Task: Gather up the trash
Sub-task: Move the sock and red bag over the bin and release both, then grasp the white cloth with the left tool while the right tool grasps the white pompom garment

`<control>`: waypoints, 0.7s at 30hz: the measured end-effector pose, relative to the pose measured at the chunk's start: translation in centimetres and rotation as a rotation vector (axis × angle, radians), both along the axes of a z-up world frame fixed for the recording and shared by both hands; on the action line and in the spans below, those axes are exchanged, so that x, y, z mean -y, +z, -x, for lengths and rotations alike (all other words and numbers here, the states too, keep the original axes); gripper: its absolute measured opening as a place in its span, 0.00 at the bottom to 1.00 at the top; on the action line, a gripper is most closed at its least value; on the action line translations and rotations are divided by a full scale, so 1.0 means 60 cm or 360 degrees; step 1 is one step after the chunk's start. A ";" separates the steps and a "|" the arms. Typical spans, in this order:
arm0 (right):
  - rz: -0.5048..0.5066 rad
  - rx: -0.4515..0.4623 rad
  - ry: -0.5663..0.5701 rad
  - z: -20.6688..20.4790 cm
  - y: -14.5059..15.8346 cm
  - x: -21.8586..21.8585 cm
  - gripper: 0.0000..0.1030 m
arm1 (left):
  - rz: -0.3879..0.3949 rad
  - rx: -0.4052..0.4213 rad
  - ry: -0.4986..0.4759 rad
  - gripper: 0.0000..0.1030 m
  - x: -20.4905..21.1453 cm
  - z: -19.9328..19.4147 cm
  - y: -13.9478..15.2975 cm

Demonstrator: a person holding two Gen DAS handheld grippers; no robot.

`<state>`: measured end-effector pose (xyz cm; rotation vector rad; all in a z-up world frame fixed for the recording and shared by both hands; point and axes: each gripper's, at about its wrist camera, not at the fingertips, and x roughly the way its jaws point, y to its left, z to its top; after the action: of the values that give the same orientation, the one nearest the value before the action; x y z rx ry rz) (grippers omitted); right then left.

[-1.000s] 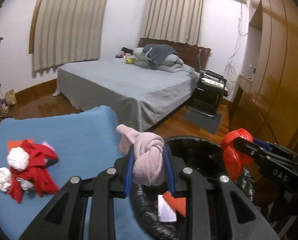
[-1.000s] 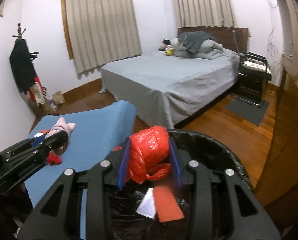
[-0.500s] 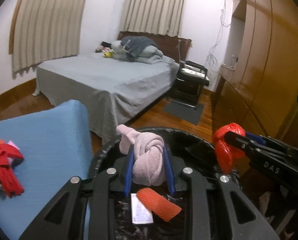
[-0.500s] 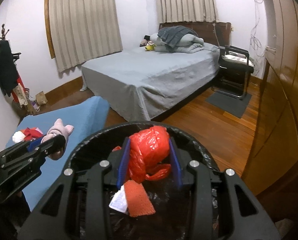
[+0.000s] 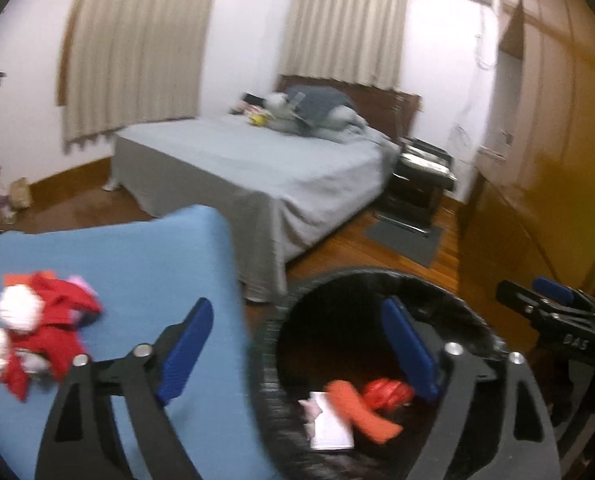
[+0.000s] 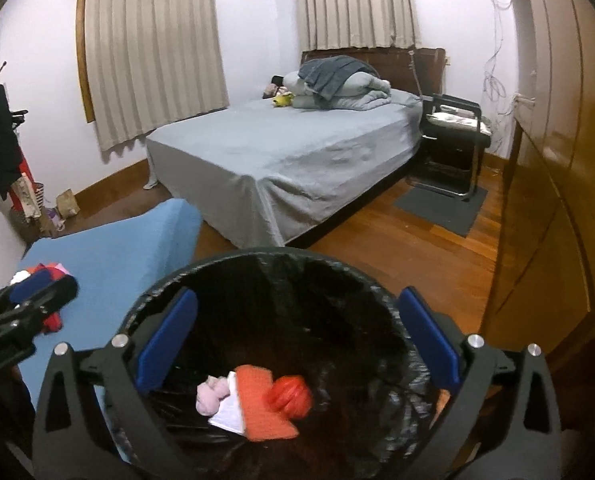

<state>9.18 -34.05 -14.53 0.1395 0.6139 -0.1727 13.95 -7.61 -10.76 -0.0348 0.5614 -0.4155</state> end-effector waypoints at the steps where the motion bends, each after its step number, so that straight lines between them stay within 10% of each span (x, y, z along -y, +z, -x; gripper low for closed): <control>1: -0.0007 0.0002 0.0017 -0.007 0.003 -0.010 0.95 | -0.0006 0.0009 0.0037 0.88 -0.015 0.000 0.001; 21: -0.0109 0.0025 0.0686 -0.164 -0.003 -0.389 0.95 | -0.0164 -0.0015 0.0869 0.92 -0.450 0.019 -0.033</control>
<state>19.03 -10.69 -14.72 0.0719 0.6212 0.2660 12.81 19.41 -12.74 -0.0885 0.5571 0.1454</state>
